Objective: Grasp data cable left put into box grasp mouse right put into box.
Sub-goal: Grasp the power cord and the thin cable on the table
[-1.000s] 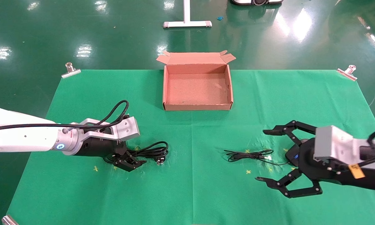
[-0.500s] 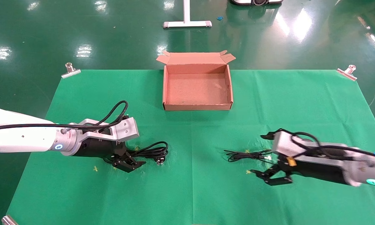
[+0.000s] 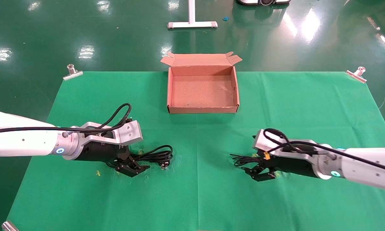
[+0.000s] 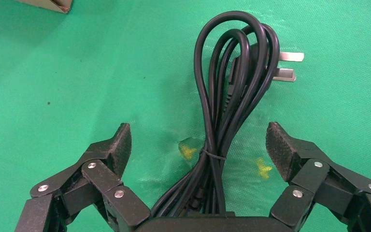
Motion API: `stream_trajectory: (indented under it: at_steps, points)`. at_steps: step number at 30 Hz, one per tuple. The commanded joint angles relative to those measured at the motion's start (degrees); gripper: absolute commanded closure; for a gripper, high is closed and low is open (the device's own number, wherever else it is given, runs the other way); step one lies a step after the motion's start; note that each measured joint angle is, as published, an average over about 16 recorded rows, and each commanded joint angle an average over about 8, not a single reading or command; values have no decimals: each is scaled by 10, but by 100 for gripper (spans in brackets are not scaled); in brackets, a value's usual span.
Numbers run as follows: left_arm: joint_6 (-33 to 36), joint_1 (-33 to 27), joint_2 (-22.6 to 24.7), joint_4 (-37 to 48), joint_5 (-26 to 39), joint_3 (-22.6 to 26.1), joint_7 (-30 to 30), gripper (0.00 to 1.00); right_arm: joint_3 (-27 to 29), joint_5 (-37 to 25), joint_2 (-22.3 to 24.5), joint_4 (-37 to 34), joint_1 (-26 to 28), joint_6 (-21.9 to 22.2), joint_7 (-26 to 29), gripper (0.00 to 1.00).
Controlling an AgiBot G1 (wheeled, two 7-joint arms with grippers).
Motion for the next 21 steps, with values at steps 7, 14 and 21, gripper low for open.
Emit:
stream_trajectory:
  at_steps: [7,14,21]
  points:
    - [0,0,0,0,0,0,0,78,-10,-32,-22,-24,13,11,19,28]
    - [0,0,0,0,0,0,0,100,-10,-34,-23,-26,14,13,20,100]
    - [0,0,0,0,0,0,0,100,-9,-30,-21,-24,13,11,18,100]
